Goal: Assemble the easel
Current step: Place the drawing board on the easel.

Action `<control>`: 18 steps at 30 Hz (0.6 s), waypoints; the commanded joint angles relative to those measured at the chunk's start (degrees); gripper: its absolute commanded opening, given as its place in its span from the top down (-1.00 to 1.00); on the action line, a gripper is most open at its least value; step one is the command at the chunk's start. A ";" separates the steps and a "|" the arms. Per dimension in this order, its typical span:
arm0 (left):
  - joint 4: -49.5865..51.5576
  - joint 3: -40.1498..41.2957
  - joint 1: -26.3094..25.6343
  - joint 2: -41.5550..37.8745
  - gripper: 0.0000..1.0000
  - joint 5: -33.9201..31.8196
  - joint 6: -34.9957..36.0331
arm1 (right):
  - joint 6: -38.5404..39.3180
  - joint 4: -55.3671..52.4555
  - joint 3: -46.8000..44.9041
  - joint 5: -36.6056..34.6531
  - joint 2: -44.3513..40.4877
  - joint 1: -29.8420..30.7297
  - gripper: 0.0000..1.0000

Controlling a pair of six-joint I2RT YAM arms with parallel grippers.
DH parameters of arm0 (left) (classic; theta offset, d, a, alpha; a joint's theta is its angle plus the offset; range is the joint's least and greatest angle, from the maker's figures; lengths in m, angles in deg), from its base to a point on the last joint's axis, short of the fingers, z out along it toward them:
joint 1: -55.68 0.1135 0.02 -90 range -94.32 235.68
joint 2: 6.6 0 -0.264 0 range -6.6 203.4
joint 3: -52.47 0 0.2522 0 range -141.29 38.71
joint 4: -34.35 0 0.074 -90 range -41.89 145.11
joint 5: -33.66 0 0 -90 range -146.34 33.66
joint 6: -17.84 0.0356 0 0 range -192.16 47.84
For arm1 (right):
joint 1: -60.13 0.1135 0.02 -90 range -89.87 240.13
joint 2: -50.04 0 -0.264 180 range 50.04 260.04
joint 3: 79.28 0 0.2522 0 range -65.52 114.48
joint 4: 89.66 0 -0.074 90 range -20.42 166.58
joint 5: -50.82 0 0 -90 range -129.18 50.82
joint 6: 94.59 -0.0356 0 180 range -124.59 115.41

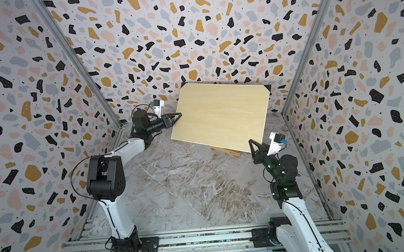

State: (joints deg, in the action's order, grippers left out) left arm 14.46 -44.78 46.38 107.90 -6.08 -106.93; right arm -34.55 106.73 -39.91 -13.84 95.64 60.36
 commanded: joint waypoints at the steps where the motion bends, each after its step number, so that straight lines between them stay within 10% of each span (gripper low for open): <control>1: -11.93 -4.43 -4.87 -1.44 1.00 -2.07 11.10 | 26.98 5.65 0.20 -5.21 2.11 -3.00 1.00; 9: -15.86 -7.09 -5.79 1.84 1.00 -2.65 10.25 | 29.01 4.14 2.80 8.71 5.07 -5.81 1.00; 18: -6.11 -2.86 -1.84 -10.13 1.00 6.72 6.57 | 13.42 -8.22 13.06 18.19 2.97 0.81 1.00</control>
State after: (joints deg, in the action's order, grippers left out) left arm 15.88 -46.79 46.42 107.87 -6.23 -105.51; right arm -30.17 102.08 -31.78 -1.56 100.30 56.64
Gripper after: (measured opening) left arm 0.296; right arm 0.298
